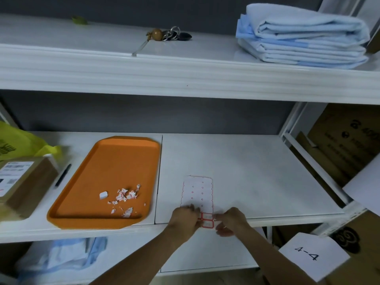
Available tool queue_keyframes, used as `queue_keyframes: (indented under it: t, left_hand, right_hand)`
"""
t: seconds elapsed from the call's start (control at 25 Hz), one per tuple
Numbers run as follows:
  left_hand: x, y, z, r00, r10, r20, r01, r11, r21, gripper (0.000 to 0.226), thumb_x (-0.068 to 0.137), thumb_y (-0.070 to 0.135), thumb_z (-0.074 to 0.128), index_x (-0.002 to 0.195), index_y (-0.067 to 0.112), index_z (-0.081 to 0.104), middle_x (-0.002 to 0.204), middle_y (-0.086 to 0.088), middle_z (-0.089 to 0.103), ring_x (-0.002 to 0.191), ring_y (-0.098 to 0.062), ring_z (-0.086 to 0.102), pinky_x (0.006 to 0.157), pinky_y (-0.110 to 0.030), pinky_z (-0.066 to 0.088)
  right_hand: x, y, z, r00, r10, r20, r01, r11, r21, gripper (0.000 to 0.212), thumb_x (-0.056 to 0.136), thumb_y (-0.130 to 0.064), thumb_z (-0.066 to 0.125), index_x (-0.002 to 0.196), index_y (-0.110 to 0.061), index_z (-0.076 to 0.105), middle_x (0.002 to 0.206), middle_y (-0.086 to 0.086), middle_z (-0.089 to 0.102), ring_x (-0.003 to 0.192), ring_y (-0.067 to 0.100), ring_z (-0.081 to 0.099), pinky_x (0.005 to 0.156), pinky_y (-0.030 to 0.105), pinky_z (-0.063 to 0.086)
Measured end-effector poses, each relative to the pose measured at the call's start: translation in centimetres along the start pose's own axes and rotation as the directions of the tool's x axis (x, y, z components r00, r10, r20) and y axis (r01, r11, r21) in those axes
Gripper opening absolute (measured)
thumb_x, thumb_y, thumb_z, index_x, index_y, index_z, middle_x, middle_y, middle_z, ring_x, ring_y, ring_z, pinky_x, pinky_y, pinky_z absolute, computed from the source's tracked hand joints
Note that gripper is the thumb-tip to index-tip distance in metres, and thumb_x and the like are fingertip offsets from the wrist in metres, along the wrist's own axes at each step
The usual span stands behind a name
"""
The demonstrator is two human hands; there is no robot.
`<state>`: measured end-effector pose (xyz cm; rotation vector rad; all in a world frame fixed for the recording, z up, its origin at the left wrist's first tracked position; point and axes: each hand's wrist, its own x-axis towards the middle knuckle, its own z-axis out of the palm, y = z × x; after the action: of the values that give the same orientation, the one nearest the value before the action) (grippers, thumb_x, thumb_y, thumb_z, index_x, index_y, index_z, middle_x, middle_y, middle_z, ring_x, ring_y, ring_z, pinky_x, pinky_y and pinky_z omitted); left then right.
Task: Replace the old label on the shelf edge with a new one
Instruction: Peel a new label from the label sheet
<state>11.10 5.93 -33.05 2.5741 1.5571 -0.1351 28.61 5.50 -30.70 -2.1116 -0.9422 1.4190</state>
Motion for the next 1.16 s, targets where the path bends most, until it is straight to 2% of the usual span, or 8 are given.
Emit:
queue_keyframes:
  t: [0.12, 0.28, 0.4, 0.48, 0.68, 0.76, 0.96, 1.16]
  left_hand:
    - [0.0, 0.2, 0.2, 0.999, 0.011, -0.044, -0.011, 1.000, 0.017, 0.042, 0.103, 0.038, 0.035, 0.132, 0.013, 0.052, 0.127, -0.008, 0.062, 0.113, -0.028, 0.059, 0.094, -0.034, 0.047]
    - [-0.5, 0.2, 0.7, 0.989, -0.047, -0.137, 0.020, 0.981, -0.194, 0.042, 0.101, 0.047, 0.039, 0.124, 0.021, 0.063, 0.120, 0.002, 0.069, 0.108, -0.018, 0.064, 0.097, -0.025, 0.049]
    - [-0.1, -0.4, -0.6, 0.977, -0.075, -0.200, -0.015, 0.910, -0.414, 0.038, 0.095, 0.047, 0.053, 0.125, 0.027, 0.064, 0.124, 0.009, 0.068, 0.111, -0.013, 0.063, 0.098, -0.022, 0.048]
    - [0.2, -0.8, -1.8, 0.959, -0.052, -0.278, -0.072, 0.904, -0.420, 0.038, 0.092, 0.047, 0.058, 0.126, 0.030, 0.064, 0.124, 0.011, 0.067, 0.111, -0.010, 0.063, 0.098, -0.020, 0.046]
    - [0.6, -1.4, -4.2, 0.902, 0.018, -0.431, -0.200, 0.903, -0.380, 0.028, 0.090, 0.051, 0.057, 0.095, 0.026, 0.069, 0.080, 0.007, 0.068, 0.072, -0.008, 0.056, 0.068, -0.021, 0.046]
    - [0.8, -1.8, -4.8, 0.895, 0.024, -0.445, -0.199, 0.916, -0.349, 0.029, 0.091, 0.050, 0.055, 0.092, 0.024, 0.068, 0.074, 0.004, 0.065, 0.068, -0.009, 0.053, 0.064, -0.022, 0.043]
    - [1.0, -2.6, -5.6, 0.906, -0.053, -0.420, -0.161, 0.875, -0.457, 0.031, 0.090, 0.048, 0.061, 0.101, 0.023, 0.077, 0.090, 0.003, 0.074, 0.079, -0.010, 0.064, 0.069, -0.007, 0.037]
    - [0.9, -3.0, -5.6, 0.904, -0.159, -0.397, -0.088, 0.838, -0.538, 0.033, 0.092, 0.046, 0.059, 0.114, 0.026, 0.074, 0.109, 0.004, 0.073, 0.095, -0.009, 0.065, 0.078, -0.004, 0.041]
  right_hand:
    - [-0.4, 0.1, 0.0, 0.993, -0.001, 0.116, -0.028, 0.967, 0.253, 0.019, 0.074, 0.005, 0.074, 0.090, 0.012, 0.066, 0.086, 0.026, 0.071, 0.078, 0.036, 0.070, 0.072, 0.039, 0.059]
    - [-0.2, 0.4, -0.1, 0.984, -0.058, 0.171, 0.008, 0.960, 0.280, 0.021, 0.066, 0.020, 0.066, 0.085, 0.010, 0.071, 0.078, 0.020, 0.064, 0.071, 0.026, 0.059, 0.067, 0.029, 0.052]
    - [-0.1, -0.2, -0.5, 0.982, -0.143, 0.124, 0.088, 0.924, 0.372, 0.021, 0.068, 0.017, 0.069, 0.084, 0.004, 0.074, 0.078, 0.021, 0.065, 0.071, 0.025, 0.057, 0.064, 0.028, 0.047]
    - [0.0, -0.9, -0.7, 0.970, -0.210, 0.124, 0.139, 0.895, 0.424, 0.018, 0.070, 0.014, 0.071, 0.083, 0.002, 0.075, 0.078, 0.021, 0.065, 0.071, 0.025, 0.055, 0.067, 0.029, 0.045]
    - [-0.1, -2.4, -1.1, 0.913, -0.364, 0.185, 0.261, 0.869, 0.421, 0.011, 0.077, 0.002, 0.073, 0.088, 0.000, 0.076, 0.075, 0.014, 0.064, 0.068, 0.018, 0.055, 0.069, 0.023, 0.050]
    - [-0.2, -3.2, -1.0, 0.886, -0.421, 0.194, 0.326, 0.862, 0.388, 0.010, 0.079, 0.000, 0.072, 0.088, 0.000, 0.076, 0.076, 0.013, 0.064, 0.069, 0.017, 0.055, 0.070, 0.022, 0.050]
    - [-0.4, -4.6, -0.5, 0.847, -0.497, 0.186, 0.448, 0.858, 0.251, 0.007, 0.084, -0.009, 0.071, 0.087, -0.008, 0.077, 0.078, 0.002, 0.072, 0.072, 0.005, 0.064, 0.069, 0.018, 0.050]
    - [-0.3, -5.2, 0.3, 0.827, -0.545, 0.140, 0.511, 0.831, 0.219, 0.006, 0.084, -0.017, 0.072, 0.082, -0.017, 0.077, 0.082, -0.001, 0.074, 0.079, 0.005, 0.067, 0.067, 0.015, 0.052]
